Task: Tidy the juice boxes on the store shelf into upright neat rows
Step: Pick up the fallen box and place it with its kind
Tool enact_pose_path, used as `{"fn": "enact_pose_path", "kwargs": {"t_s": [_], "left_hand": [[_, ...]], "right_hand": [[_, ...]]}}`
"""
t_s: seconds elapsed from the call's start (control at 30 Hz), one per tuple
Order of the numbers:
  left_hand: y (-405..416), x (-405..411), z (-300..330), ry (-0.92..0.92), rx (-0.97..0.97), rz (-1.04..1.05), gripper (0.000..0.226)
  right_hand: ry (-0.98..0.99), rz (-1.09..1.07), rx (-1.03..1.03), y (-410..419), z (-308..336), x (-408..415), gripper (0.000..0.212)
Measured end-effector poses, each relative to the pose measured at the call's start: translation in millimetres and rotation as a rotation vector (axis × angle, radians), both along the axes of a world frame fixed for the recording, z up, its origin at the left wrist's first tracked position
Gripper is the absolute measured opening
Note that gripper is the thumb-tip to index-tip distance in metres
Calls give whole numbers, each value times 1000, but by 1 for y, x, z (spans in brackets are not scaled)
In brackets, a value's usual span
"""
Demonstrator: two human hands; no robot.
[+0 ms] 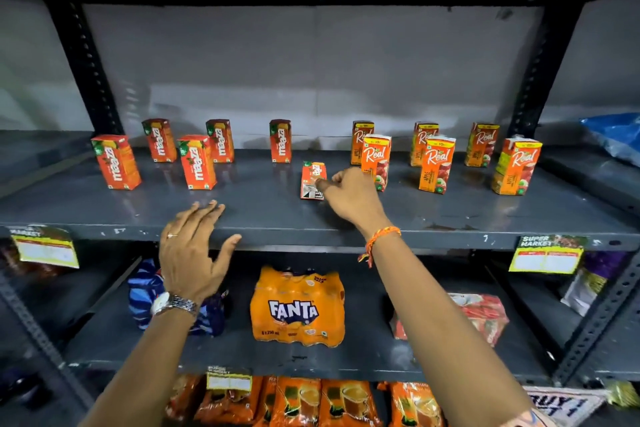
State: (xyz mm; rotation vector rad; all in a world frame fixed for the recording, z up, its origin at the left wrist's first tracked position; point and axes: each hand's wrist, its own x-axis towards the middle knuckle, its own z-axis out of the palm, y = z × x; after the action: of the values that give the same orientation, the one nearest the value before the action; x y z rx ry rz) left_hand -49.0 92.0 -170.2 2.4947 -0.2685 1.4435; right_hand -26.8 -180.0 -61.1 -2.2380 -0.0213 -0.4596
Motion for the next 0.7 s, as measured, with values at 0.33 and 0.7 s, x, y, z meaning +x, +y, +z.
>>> {"fn": "enact_pose_path", "kwargs": {"t_s": [0.33,0.7], "left_hand": [[61,12,-2,-28,83,-37,52],[78,26,-7,-74,109,-81,47]], "right_hand": [[50,-160,-111,45,1,17,58],[82,-180,652,70,6,20,18]]}}
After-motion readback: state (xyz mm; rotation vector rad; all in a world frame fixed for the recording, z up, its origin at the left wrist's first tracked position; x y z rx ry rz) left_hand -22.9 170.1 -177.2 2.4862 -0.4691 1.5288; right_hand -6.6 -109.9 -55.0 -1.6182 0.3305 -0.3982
